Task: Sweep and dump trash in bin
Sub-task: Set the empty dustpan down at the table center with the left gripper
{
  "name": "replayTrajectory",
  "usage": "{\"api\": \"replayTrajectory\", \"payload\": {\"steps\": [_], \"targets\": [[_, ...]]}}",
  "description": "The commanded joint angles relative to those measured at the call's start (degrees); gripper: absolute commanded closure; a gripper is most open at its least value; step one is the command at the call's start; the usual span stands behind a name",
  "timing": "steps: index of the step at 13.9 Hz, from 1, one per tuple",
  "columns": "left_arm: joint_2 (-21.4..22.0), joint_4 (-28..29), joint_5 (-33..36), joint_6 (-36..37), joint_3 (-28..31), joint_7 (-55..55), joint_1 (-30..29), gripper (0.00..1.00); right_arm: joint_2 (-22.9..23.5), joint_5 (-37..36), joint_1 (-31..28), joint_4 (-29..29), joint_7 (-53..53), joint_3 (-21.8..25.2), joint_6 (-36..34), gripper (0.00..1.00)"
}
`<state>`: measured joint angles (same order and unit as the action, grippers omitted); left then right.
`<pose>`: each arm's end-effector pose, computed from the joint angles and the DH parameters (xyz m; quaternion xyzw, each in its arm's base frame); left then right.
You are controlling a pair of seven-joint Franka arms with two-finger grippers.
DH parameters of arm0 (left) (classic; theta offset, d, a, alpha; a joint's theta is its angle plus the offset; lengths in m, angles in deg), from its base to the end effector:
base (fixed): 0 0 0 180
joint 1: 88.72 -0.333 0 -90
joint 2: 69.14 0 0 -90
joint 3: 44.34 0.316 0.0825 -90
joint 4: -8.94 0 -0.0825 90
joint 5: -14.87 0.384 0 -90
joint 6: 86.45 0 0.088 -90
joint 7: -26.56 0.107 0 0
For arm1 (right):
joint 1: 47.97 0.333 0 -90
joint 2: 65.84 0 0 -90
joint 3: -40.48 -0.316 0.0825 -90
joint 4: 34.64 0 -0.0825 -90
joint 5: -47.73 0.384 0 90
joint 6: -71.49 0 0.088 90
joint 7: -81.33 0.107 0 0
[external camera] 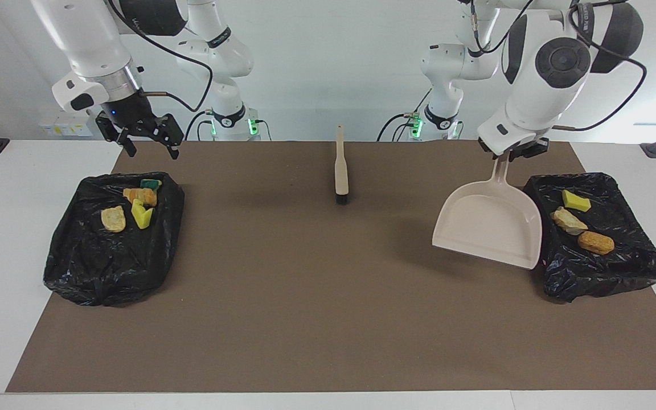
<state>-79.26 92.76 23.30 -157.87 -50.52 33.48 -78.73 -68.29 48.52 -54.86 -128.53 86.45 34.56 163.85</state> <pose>0.5500 -0.1344 0.5545 -0.9607 0.1877 0.1886 0.0789 0.5446 -0.0066 0.6194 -0.9985 0.0534 -0.0077 0.0050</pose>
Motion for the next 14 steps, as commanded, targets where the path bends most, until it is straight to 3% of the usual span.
{"api": "replayTrajectory", "payload": {"steps": [1, 3, 5, 14], "targets": [[-2.2, -0.2, -6.5, -3.6, 1.1, -7.8, 2.7, 1.00, -1.2, 0.8, -0.2, -1.3, 0.3, -0.1, 0.2, 0.00], [-3.6, 0.4, -10.1, -9.1, 1.0, -11.1, 5.2, 1.00, -1.2, 0.8, -0.2, -1.3, 0.3, -0.1, 0.2, 0.00], [-6.5, 0.5, -13.9, -10.0, 1.0, -12.8, 6.3, 1.00, -1.2, 0.8, -0.2, -1.3, 0.2, -0.1, 0.2, 0.00], [-7.8, 11.6, -13.8, -39.9, 1.1, -37.6, 19.0, 1.00, -1.2, 0.8, -0.2, -1.3, 0.2, -0.1, 0.1, 0.00]]}}
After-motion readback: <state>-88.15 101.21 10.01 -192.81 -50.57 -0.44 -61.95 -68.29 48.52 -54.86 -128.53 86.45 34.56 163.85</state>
